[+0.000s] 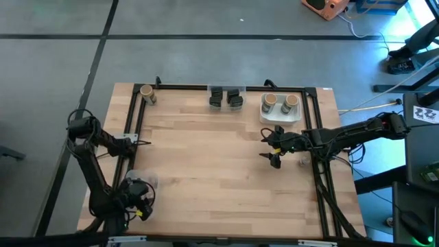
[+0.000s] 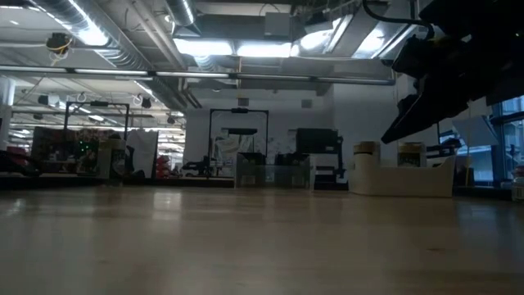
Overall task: Sort spices by type
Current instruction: Put the left transparent seasoning bottle into the left transparent bin
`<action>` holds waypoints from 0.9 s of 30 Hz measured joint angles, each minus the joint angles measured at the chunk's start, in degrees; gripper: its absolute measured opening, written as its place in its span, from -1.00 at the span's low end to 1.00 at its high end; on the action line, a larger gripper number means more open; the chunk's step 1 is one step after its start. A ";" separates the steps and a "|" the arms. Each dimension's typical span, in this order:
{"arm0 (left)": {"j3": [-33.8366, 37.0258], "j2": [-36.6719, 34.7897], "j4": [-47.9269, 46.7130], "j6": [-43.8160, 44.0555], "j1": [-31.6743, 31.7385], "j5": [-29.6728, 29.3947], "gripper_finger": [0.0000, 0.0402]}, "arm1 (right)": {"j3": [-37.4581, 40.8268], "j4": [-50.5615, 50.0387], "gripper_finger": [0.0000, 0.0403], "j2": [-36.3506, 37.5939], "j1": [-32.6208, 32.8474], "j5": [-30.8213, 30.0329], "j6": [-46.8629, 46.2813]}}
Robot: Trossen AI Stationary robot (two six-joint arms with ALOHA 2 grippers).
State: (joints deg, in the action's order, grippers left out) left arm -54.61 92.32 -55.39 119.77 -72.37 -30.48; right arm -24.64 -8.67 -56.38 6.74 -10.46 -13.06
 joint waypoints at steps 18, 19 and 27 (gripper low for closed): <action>0.24 2.66 0.73 -4.74 -0.01 -1.93 -0.19 | 0.00 0.11 0.53 0.02 0.02 -0.48 -0.51; 0.24 2.64 0.78 -4.72 -0.01 -1.99 -0.19 | 0.00 0.11 0.53 0.02 0.02 -0.48 -0.54; 0.20 1.43 0.69 -4.46 -0.03 -2.23 -0.25 | 0.00 0.22 0.53 0.02 0.01 -0.48 -0.63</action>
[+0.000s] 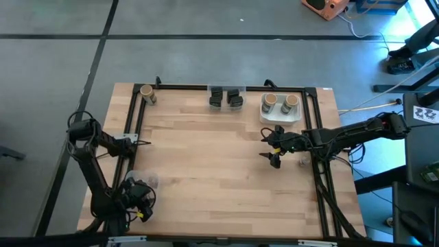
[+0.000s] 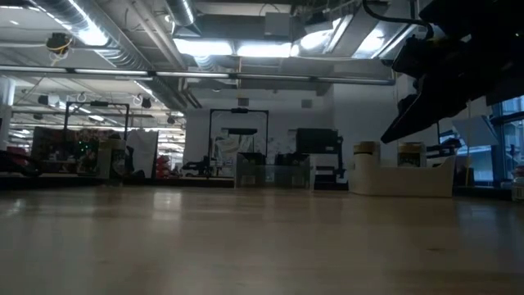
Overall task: Sort spices by type
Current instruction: Put the left transparent seasoning bottle into the left transparent bin
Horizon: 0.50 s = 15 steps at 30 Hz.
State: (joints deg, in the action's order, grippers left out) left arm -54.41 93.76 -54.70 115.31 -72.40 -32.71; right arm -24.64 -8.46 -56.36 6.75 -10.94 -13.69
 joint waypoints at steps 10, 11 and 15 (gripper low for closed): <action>-0.67 -0.08 -3.80 0.33 -0.41 -2.80 -0.29 | 0.00 1.06 0.53 0.00 0.01 0.00 0.00; -0.98 -0.11 -4.44 0.61 -0.53 -3.76 -0.30 | 0.00 1.06 0.53 0.00 0.00 0.00 0.00; -1.84 -0.12 -7.39 2.51 -1.68 -8.30 -0.30 | 0.00 1.10 0.53 0.00 -0.01 -0.02 0.00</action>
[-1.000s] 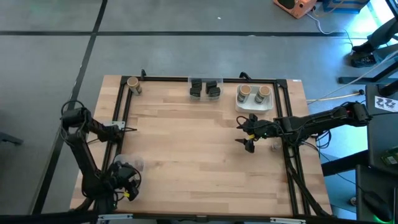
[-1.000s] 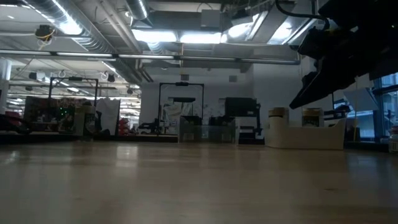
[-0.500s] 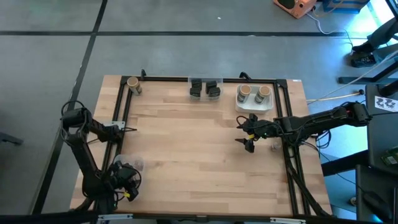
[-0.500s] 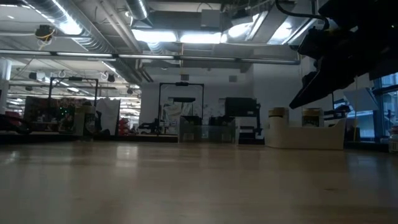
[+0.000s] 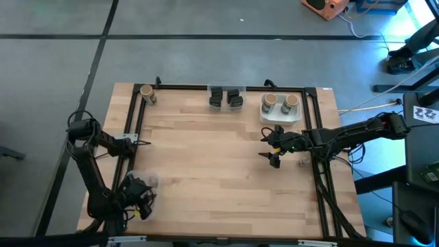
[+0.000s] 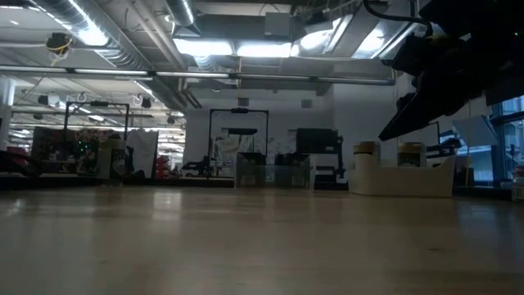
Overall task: Sort spices by type
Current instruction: Put the left transparent seasoning bottle into the left transparent bin
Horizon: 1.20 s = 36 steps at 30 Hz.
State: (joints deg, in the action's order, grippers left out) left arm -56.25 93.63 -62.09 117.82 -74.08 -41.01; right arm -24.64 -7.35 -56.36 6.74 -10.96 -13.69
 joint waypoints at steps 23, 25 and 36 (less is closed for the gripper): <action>1.94 4.12 -3.28 10.56 -3.13 -4.52 -0.29 | 0.00 0.45 0.53 0.00 0.00 -0.14 -1.36; 1.37 3.62 -5.64 10.74 -2.46 -4.43 -0.29 | 0.00 0.56 0.53 0.00 0.00 -0.18 -1.40; -0.29 -2.50 -8.80 9.15 2.26 -4.44 -0.29 | 0.00 1.31 0.53 -0.02 0.00 -0.07 -1.18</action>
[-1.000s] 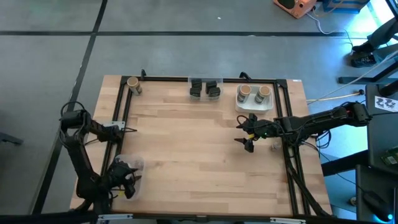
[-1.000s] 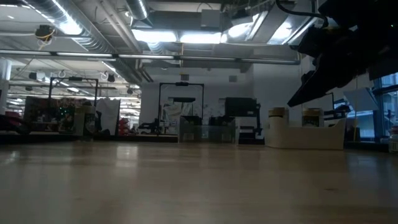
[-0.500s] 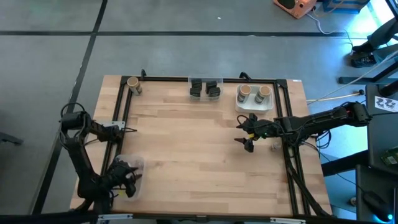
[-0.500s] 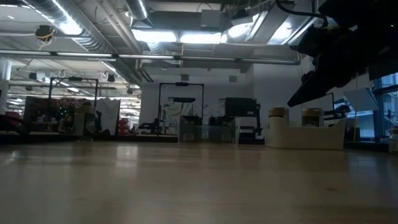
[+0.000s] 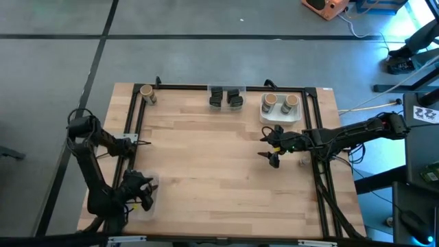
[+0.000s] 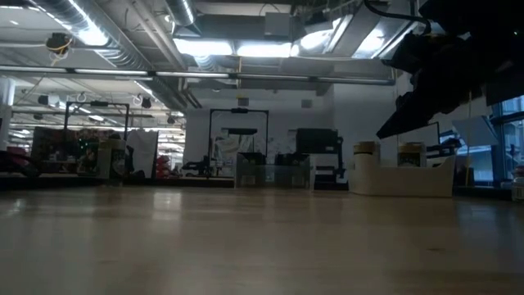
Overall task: Sort spices by type
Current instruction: Put the left transparent seasoning bottle into the left transparent bin
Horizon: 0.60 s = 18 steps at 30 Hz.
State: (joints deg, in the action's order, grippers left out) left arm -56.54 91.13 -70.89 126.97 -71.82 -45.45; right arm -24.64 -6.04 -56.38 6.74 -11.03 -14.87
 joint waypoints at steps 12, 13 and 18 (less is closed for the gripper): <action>-8.03 -6.18 2.46 -22.01 9.63 -9.90 -0.29 | 0.00 -0.02 0.53 0.00 0.00 0.04 0.12; -8.17 -6.27 4.92 -25.15 10.63 -11.37 -0.29 | 0.00 -0.02 0.53 0.00 0.00 0.04 0.13; -6.70 -6.29 21.26 -42.91 17.22 -13.59 -0.29 | 0.00 -0.03 0.53 0.00 0.00 0.04 0.56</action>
State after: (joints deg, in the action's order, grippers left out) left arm -63.23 84.84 -49.63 84.06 -54.60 -59.05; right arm -24.64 -6.07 -56.38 6.74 -10.98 -14.32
